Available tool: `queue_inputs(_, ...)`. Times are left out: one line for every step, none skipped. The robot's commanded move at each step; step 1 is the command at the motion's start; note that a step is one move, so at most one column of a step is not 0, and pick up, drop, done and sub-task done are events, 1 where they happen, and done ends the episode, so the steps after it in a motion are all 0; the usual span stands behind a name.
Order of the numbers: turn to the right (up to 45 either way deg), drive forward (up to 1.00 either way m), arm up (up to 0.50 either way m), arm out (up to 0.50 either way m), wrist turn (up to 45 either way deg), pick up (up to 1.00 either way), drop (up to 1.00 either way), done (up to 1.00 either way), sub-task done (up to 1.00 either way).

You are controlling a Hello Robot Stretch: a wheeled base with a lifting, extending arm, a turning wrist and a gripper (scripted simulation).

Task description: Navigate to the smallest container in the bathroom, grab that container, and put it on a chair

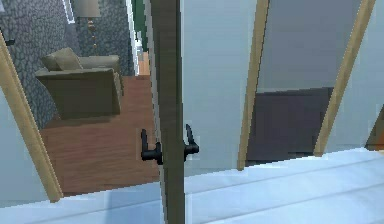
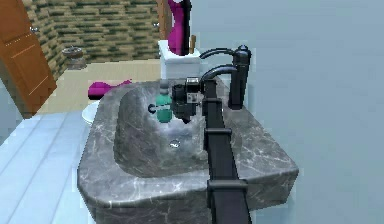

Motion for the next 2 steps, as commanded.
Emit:
queue_inputs(0.0,0.0,0.1,0.0,0.0,0.0,0.0,0.0,0.0)
queue_inputs(0.0,0.0,0.0,0.0,-45.0,0.0,0.0,0.0,0.0)
